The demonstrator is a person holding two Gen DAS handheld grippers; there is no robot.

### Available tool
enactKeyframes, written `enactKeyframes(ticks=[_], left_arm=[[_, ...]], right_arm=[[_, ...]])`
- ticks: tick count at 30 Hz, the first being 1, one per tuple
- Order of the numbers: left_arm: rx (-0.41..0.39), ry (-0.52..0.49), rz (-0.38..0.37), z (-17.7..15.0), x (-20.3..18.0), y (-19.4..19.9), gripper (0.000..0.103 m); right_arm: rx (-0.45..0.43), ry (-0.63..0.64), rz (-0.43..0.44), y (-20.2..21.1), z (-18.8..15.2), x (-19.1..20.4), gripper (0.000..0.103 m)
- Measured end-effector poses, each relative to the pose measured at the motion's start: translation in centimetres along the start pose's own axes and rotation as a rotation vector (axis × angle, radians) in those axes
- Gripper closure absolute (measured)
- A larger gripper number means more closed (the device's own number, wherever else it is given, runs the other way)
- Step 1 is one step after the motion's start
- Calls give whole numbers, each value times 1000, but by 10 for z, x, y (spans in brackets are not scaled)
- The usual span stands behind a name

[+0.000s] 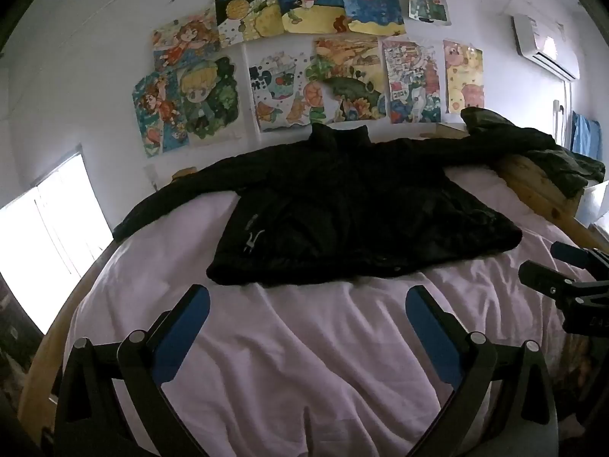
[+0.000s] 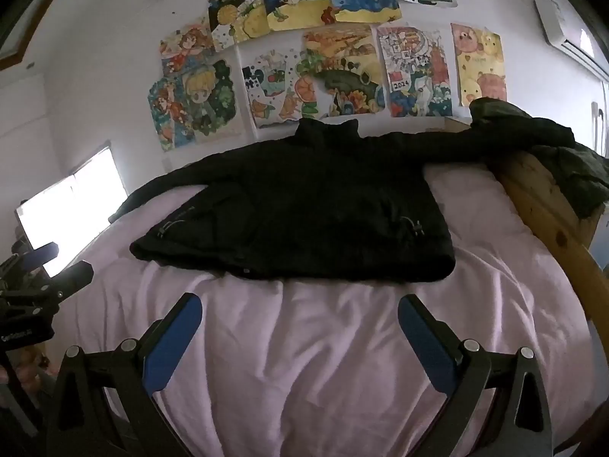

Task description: Fold large clothes

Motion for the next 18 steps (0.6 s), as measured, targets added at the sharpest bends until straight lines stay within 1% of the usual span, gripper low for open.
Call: enactKeyframes(ticks=[4, 7, 18], left_arm=[[2, 0, -2, 0, 1, 0, 2], [2, -1, 1, -2, 1, -1, 2], [4, -2, 0, -1, 1, -1, 2]], right_arm=[[4, -2, -2, 0, 1, 5, 0], [6, -7, -2, -1, -1, -8, 0], [12, -13, -5, -4, -1, -7, 0]])
Point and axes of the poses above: each gripper's, at about its wrist camera, not at the fingertips, and y roughly against the way its jaws point, x to its left, z to its top, the point moved 6 cm from there along -y, roughly the way its jaws point, and after that the axes turned 10 degrees about x, right-handed, at the moved point
